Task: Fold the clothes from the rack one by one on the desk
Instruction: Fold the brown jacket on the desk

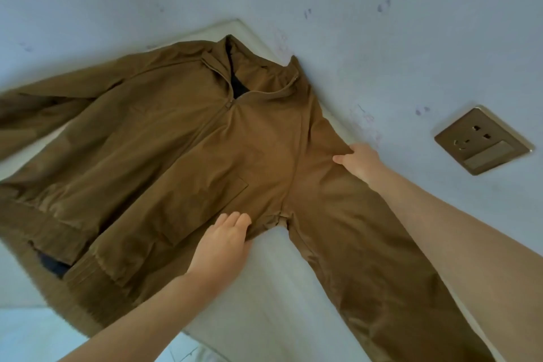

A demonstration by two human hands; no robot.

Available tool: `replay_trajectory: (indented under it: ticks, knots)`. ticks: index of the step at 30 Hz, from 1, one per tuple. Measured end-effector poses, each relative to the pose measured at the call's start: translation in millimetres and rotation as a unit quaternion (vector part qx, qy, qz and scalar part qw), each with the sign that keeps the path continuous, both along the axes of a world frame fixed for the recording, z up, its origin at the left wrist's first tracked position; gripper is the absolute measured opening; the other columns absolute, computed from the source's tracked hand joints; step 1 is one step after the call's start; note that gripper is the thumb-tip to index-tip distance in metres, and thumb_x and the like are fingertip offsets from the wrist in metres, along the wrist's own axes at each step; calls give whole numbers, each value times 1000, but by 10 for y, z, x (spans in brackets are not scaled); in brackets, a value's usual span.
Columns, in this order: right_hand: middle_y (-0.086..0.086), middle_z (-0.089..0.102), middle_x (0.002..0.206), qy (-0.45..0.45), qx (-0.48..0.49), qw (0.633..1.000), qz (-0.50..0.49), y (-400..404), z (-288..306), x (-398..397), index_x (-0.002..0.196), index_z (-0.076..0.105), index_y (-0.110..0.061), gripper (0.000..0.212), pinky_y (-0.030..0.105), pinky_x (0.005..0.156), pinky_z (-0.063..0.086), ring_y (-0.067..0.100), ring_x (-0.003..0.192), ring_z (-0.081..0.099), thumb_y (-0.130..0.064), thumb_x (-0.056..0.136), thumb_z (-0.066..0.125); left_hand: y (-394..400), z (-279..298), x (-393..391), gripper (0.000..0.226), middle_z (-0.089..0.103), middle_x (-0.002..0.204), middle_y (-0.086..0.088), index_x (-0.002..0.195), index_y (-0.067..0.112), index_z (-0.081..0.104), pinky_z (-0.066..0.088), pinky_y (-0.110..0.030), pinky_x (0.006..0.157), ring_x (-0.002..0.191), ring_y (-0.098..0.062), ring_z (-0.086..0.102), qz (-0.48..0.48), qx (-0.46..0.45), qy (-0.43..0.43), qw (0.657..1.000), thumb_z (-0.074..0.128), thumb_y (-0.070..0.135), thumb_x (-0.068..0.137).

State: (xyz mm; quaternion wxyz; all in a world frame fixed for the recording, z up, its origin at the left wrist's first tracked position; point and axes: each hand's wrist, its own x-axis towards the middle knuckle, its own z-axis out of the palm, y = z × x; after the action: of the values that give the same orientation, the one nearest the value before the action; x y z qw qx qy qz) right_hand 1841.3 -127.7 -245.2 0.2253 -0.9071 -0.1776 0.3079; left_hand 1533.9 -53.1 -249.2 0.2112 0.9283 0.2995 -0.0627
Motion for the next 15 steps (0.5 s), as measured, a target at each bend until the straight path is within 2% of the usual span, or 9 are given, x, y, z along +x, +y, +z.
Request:
replay_trajectory:
  ticks: [1,3,6,7,9,12,15]
  knots:
    - [8,62,119,15,24,999,-22,24,41,15,124,59,-4,42,33,97,44,30,111,58,-29,90,62,50,58,-24,25,50,118,0,122,16,47,44,-32,89,105,-22,49,3,-18,3,1000,47,17,98]
    - [8,63,120,24,70,996,-56,48,145,6,122,61,-6,42,38,102,44,29,111,59,-27,86,65,131,167,-61,19,45,116,3,119,19,41,47,-34,87,98,-18,52,25,-76,12,997,43,19,100]
    - [8,67,113,6,115,991,-73,141,323,-33,116,66,-12,47,43,100,46,29,105,62,-32,74,69,317,313,-125,10,55,94,6,109,23,36,51,-29,71,77,-12,59,75,-174,-1,982,40,18,101]
    - [7,69,108,6,134,988,-74,200,390,-57,112,68,-13,43,44,98,48,28,101,64,-31,73,70,404,338,-153,9,57,89,7,108,24,37,50,-24,66,75,-11,60,87,-197,-11,977,41,18,101]
    - [6,70,100,6,168,983,-76,330,546,-99,103,69,-11,32,44,95,50,26,94,65,-25,75,71,606,397,-194,5,61,88,4,103,24,45,53,-24,67,77,-12,62,128,-244,-48,960,44,19,101]
    - [6,69,104,7,213,975,-61,667,767,-210,107,67,-9,31,40,94,50,23,96,65,-20,79,71,1003,454,-295,12,67,91,-3,94,17,61,54,-34,80,85,-18,65,206,-315,-94,922,51,19,99]
    - [3,64,110,7,226,974,-29,1064,838,-321,118,61,-11,33,31,86,47,20,98,61,-20,87,65,1338,424,-394,20,73,90,-6,93,14,72,56,-35,82,88,-21,70,300,-406,-120,855,54,22,98]
